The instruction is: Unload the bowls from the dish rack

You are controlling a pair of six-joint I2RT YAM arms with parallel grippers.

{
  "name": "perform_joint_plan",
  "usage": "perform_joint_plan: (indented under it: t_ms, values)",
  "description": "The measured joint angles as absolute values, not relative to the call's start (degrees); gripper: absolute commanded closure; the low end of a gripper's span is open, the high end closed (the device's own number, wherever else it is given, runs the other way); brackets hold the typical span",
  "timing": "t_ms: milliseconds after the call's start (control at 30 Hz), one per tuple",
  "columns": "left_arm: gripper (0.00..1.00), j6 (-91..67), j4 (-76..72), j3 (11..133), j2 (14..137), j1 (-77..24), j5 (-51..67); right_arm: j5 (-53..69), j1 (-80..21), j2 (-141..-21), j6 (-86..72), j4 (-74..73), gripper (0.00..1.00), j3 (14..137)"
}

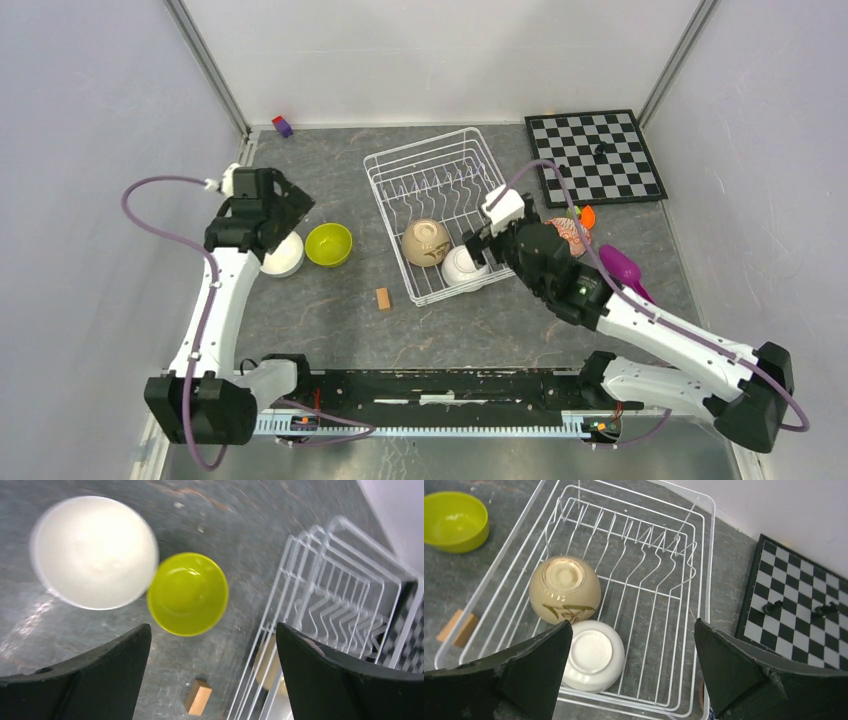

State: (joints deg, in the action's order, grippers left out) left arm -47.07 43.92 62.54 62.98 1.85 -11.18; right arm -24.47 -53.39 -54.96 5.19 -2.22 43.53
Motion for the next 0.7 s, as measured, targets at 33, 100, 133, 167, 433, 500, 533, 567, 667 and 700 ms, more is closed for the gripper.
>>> perform_joint_plan:
  t_ms: [33,100,133,167,433,500,533,567,667,700]
  values:
    - [0.00,-46.26,43.48,62.74,63.22,-0.14,-10.98,-24.45,-52.25,-56.42,3.64,-3.90,0.02,45.80]
    - [0.00,-43.59,42.52,63.83,64.82,-5.41,-10.04,-23.75,-50.63,-58.63,0.40,-6.00,0.02,48.97]
    - [0.00,-42.50,42.04,64.29,65.78,-7.14,-9.52,-23.14,-50.13,-58.94,-0.64,-6.55,0.02,49.39]
    - [0.00,-41.01,41.34,64.95,67.20,-9.61,-8.34,-21.91,-49.21,-59.11,-2.13,-6.98,0.02,49.43]
    - [0.08,-36.34,35.99,63.53,69.04,-19.09,-2.76,-10.66,-42.41,-62.85,-11.49,-8.32,0.02,49.41]
    - [0.08,-36.34,34.92,62.22,68.55,-20.23,-2.72,-8.93,-42.35,-63.92,-12.88,-7.53,0.02,49.08]
    - [0.08,-36.34,34.41,61.41,68.45,-21.50,-2.79,-7.99,-42.35,-64.29,-13.41,-6.90,0.02,48.77]
    - [0.08,-36.34,33.80,60.51,68.40,-22.39,-2.83,-7.40,-42.37,-64.69,-13.78,-6.20,0.02,48.47]
    - [0.11,-36.36,32.42,57.69,68.40,-24.73,-2.81,-5.96,-42.37,-66.50,-14.17,-3.77,0.02,47.92]
    - [0.12,-36.34,32.05,56.66,68.40,-25.41,-2.52,-5.69,-42.35,-67.48,-14.22,-2.87,0.02,47.92]
